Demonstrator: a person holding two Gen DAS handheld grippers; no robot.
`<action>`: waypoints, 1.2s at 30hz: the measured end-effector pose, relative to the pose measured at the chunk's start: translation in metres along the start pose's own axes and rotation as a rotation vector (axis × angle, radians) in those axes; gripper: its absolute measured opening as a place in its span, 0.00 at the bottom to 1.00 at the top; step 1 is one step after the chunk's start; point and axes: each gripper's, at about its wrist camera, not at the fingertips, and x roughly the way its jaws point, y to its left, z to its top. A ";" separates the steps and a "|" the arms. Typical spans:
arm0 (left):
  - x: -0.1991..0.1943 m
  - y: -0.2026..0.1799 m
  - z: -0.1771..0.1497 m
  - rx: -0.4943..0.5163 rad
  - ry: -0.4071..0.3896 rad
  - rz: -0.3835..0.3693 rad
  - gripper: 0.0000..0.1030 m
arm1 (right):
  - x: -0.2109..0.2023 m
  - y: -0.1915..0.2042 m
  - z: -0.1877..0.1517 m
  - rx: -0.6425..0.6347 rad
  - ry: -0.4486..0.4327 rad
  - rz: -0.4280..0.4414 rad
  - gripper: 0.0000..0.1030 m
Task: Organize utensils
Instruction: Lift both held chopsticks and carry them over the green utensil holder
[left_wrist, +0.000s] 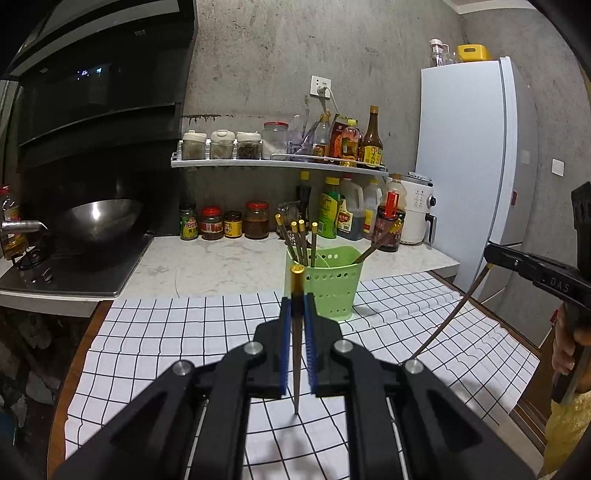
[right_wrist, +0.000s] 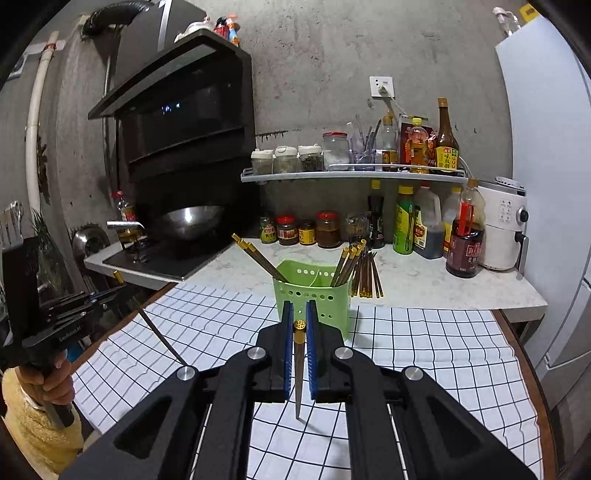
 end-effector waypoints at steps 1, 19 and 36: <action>0.001 0.000 0.001 0.002 0.001 -0.003 0.07 | 0.002 0.000 0.001 -0.001 0.001 -0.001 0.07; 0.053 -0.006 -0.042 0.027 0.242 0.013 0.07 | 0.068 -0.009 -0.060 0.072 0.252 0.048 0.07; 0.045 -0.015 -0.008 0.028 0.107 0.000 0.06 | 0.057 -0.007 -0.020 0.022 0.143 0.048 0.06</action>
